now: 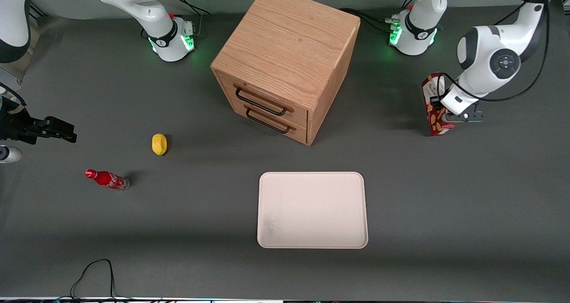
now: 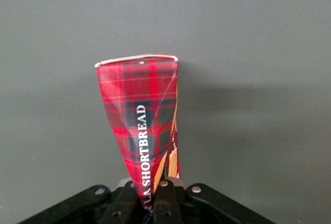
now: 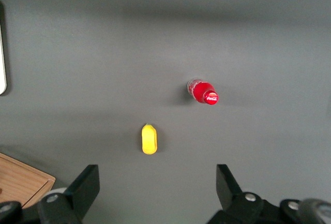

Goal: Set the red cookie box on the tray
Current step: 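Lift the box with the left gripper and carry it over the white tray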

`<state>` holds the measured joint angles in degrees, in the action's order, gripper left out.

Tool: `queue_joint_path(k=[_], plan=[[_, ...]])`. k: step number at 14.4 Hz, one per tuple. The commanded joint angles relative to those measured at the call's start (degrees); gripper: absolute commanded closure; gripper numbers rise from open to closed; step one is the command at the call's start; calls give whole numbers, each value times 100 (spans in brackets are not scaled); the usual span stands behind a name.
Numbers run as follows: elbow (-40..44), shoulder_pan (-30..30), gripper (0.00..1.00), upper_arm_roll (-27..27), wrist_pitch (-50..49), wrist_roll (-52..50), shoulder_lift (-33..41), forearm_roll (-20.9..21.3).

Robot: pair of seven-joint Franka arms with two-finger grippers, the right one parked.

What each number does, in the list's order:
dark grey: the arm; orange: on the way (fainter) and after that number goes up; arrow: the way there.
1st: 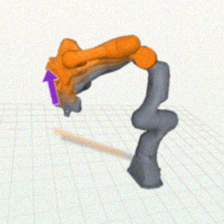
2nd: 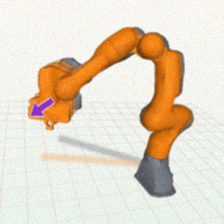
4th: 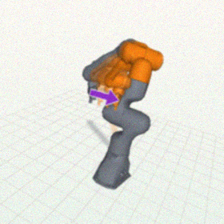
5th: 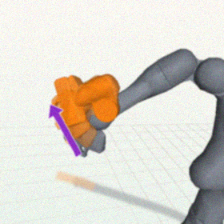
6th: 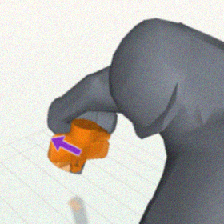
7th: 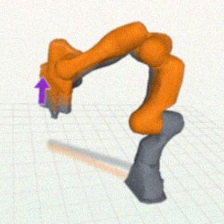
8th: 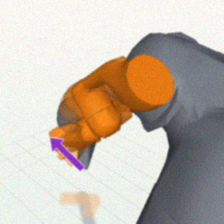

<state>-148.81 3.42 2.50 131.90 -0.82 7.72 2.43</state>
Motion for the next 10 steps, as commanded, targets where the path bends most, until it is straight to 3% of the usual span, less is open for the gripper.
queue_joint_path(k=[1, 5, 10], plan=[[894, -34, 100, 40, -890, 12, 54, -49], [2861, -174, 100, 40, -2525, -41, -472, -375], [5989, -542, 100, 40, -4239, -689, -1929, -700]])
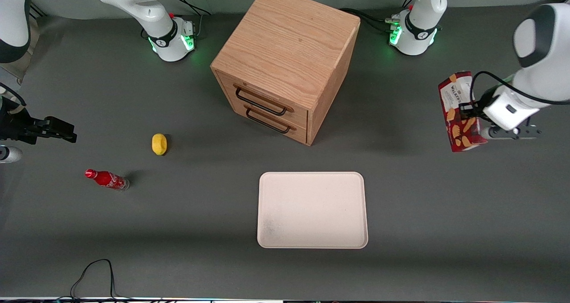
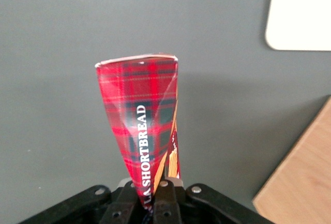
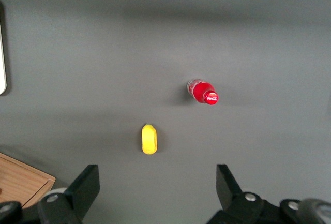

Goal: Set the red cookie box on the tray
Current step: 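Lift the box with the left gripper and carry it over the white tray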

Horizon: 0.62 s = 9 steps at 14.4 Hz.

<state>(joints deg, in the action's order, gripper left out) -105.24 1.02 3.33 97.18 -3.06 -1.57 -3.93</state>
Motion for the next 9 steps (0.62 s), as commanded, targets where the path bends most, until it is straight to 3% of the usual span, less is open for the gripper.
queue_joint_path(k=[1, 5, 9], plan=[[2308, -443, 100, -43, -1049, -824, -1377, -73], [4280, -1006, 100, -43, -1579, -1504, -2679, -73], [5240, -1498, 100, -25, -1352, -1514, -3769, -73]])
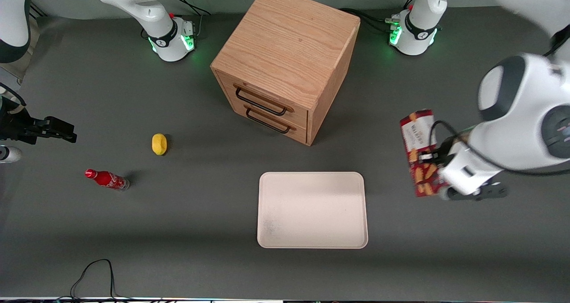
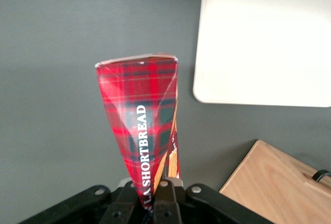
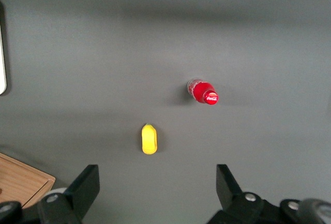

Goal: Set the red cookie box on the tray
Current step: 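Lift the box with the left gripper and carry it over the white tray, then lower the box onto the tray and open the left gripper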

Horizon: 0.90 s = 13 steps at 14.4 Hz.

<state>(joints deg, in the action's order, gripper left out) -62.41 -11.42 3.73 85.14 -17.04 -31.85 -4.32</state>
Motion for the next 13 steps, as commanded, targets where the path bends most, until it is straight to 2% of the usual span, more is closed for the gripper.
queue_joint_path(k=[1, 6, 13], plan=[[1011, -377, 100, -83, 115, -124, -901, -26], [958, -799, 100, -109, 1398, -599, -1622, -26], [432, -1152, 100, -223, 2831, -494, -2124, 141]])
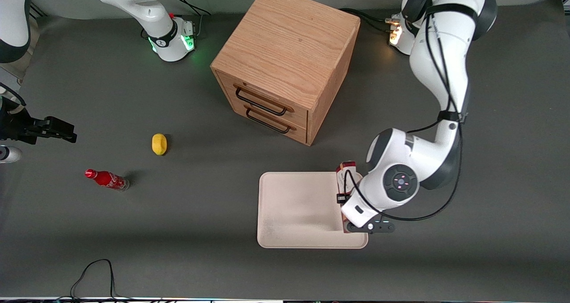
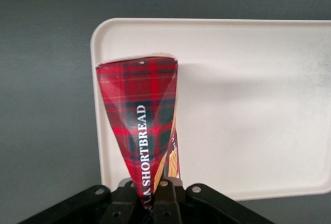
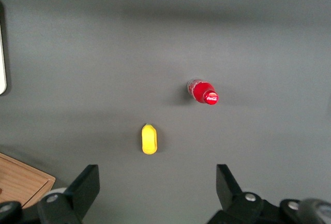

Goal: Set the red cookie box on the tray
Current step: 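Lower the box onto the tray and open the left gripper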

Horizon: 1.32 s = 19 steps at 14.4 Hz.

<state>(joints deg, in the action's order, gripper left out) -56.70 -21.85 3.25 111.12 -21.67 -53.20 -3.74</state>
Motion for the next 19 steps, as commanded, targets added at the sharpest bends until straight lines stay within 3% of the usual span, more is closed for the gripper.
queue_joint_path(k=[1, 7, 8, 9, 13, 19], plan=[[-262, -162, 100, -254, 400, -13, 2, 84], [-325, -197, 100, -492, 753, 110, -165, 75], [-333, -197, 58, -492, 753, 101, -165, 75], [-351, -206, 3, -492, 788, 58, -156, 83], [-368, -206, 0, -492, 737, 66, 133, 31], [-1596, 390, 0, -483, -54, 101, 1835, -171]])
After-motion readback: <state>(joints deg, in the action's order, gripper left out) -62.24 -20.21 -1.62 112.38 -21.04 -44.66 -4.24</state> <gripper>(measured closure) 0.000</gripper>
